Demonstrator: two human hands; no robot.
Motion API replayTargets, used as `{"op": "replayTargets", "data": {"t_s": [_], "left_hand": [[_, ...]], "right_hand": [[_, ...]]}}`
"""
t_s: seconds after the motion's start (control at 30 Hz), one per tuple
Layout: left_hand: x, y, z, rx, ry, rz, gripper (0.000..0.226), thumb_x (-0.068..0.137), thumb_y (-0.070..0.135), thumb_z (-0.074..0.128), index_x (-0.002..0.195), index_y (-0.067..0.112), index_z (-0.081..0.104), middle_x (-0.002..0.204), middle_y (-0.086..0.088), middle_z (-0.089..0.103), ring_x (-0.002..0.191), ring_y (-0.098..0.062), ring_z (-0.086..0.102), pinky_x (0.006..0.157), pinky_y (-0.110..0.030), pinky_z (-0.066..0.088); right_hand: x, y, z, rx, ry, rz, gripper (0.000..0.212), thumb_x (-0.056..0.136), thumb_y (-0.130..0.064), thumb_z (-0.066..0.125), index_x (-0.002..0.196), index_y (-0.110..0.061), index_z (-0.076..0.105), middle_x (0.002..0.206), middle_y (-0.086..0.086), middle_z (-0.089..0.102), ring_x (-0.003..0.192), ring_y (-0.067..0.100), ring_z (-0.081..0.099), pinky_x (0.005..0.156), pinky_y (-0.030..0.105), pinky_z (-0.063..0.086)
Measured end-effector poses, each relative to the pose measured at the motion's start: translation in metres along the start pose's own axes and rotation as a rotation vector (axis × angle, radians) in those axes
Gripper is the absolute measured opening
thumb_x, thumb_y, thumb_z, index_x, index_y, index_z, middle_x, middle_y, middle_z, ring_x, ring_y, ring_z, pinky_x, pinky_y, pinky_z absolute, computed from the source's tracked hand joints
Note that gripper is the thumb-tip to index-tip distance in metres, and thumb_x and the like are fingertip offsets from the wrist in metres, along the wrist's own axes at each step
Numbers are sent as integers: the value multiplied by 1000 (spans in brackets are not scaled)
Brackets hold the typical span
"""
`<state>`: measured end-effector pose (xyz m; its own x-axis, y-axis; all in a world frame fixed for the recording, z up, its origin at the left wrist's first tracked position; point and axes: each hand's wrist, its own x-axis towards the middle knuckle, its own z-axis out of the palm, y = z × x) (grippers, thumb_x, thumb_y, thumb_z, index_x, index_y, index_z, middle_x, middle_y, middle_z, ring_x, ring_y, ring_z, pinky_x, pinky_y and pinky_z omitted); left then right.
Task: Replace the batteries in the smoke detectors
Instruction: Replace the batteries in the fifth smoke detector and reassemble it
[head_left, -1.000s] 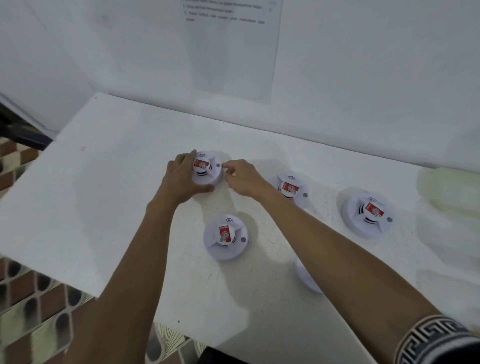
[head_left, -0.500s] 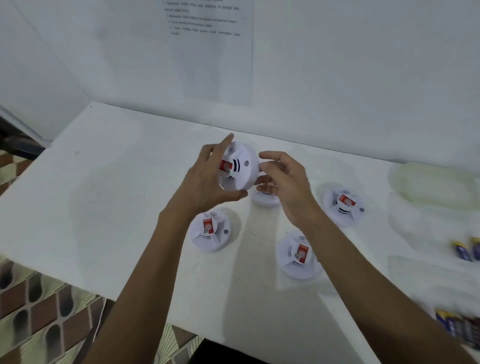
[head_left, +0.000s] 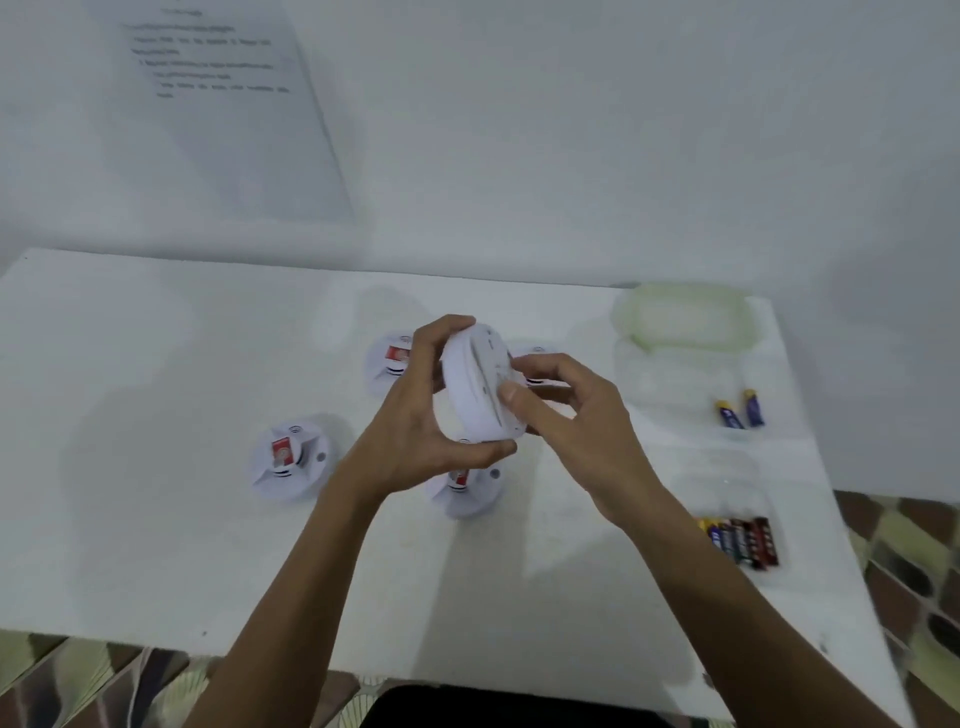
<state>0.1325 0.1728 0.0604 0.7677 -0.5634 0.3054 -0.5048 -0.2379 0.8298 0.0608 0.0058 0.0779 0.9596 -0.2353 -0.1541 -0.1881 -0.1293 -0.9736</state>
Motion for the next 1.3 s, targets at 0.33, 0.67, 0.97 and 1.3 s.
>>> {"op": "replayTargets", "data": {"t_s": [0.33,0.67,0.97,1.3], "left_hand": [[8,34,60,39,-127,-32,101,55,35,89,138,28,31,135,17,44,125,-4,42,102,-21,38],[12,54,88,125,-136,91,81,61,50,74,131,42,32,130,27,39,123,1,38,104,-18,31],[12,49,90,84,-44,61,86,59,49,77,132,48,31,135,23,41,127,-10,43,105,-31,37],[14,43,89,15,-59,15,91,58,40,82,135,43,34,136,13,46,127,-14,44,103,-33,40]], "right_hand": [[-40,3,-61,-238,150,-119,59,68,-47,83,119,-38,55,115,-12,47,102,-1,56,73,13,53],[-54,11,-80,-398,159,-183,73,69,-41,83,129,-33,43,116,-9,28,117,14,42,78,19,47],[-52,7,-80,-434,155,-253,75,71,-38,81,134,-31,39,118,-8,24,121,14,34,82,23,47],[-47,3,-90,-479,22,-228,77,75,-34,76,140,-33,35,124,-5,23,125,19,33,94,35,51]]}}
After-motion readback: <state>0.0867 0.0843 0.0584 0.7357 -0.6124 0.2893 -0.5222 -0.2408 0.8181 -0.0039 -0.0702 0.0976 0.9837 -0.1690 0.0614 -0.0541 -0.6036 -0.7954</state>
